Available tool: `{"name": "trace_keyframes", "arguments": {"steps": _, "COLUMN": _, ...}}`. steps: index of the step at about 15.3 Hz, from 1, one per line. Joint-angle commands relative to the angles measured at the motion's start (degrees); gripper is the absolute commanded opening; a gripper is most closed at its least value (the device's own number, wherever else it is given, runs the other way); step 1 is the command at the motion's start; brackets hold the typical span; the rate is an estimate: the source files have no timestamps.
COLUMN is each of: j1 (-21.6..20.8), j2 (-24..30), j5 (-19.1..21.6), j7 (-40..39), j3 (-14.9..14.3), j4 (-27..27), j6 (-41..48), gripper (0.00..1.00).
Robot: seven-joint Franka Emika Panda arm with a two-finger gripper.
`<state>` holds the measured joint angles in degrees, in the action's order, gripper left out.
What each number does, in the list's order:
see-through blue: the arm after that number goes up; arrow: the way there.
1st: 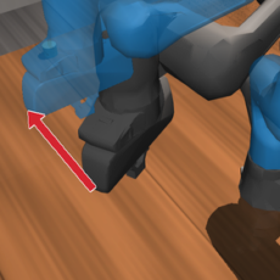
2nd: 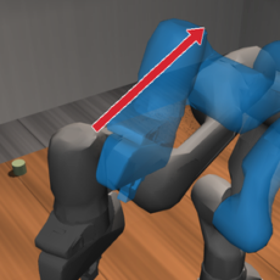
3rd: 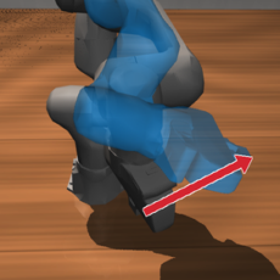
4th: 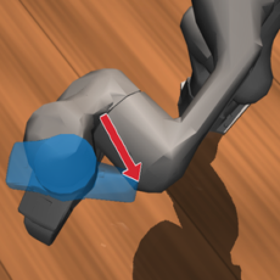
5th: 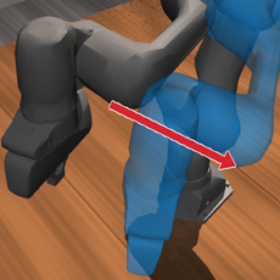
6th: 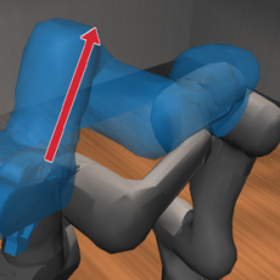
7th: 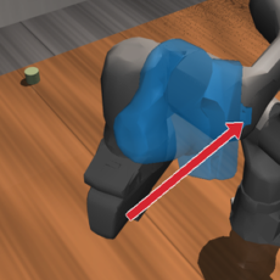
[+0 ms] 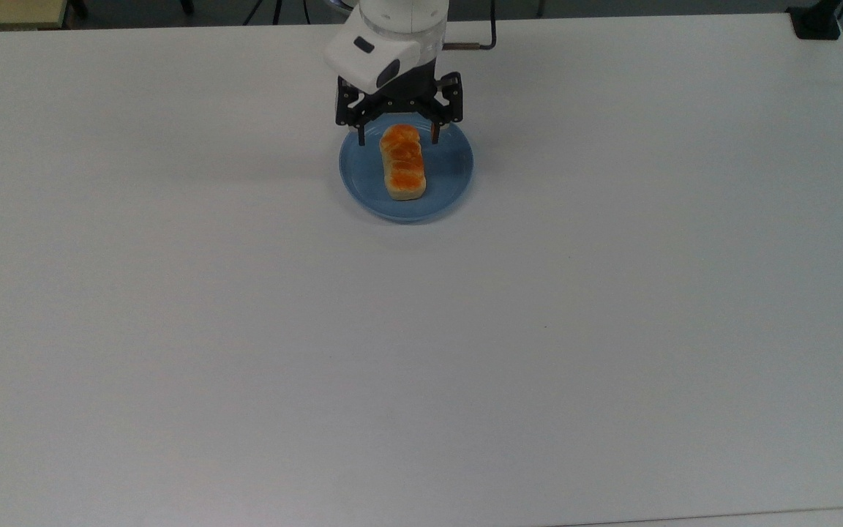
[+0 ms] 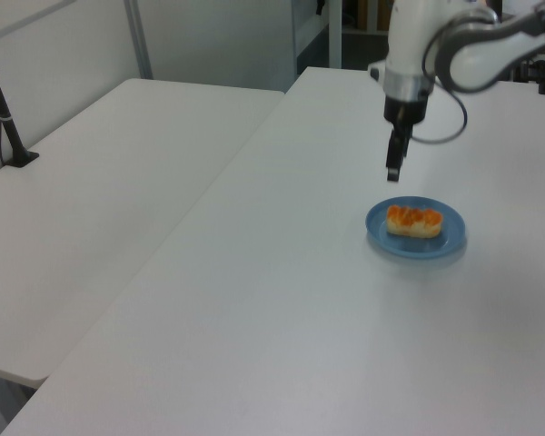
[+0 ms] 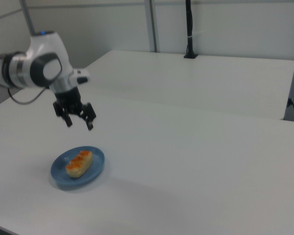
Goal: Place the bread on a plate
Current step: 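Open the gripper and raise it away from the plate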
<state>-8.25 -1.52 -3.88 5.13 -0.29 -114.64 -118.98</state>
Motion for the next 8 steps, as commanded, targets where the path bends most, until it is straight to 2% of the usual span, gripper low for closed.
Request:
{"name": "trace_keyframes", "arguments": {"steps": 1, "j1": 1.12, "j2": -0.33, "j5": -0.52, "j7": -0.38, "j3": -0.86, "j4": 11.08, "j6": 9.89, "gripper": 1.0}}
{"name": "trace_keyframes", "arguments": {"steps": 4, "j1": 2.18, "j2": -0.33, "j5": -0.52, "j7": -0.47, "j3": -0.86, "j4": 18.47, "j6": 18.23, "gripper": 1.0}}
{"name": "trace_keyframes", "arguments": {"steps": 8, "j1": 3.93, "j2": -0.24, "j5": -0.26, "j7": -2.13, "j3": -0.94, "j4": 24.28, "j6": 25.1, "gripper": 1.0}}
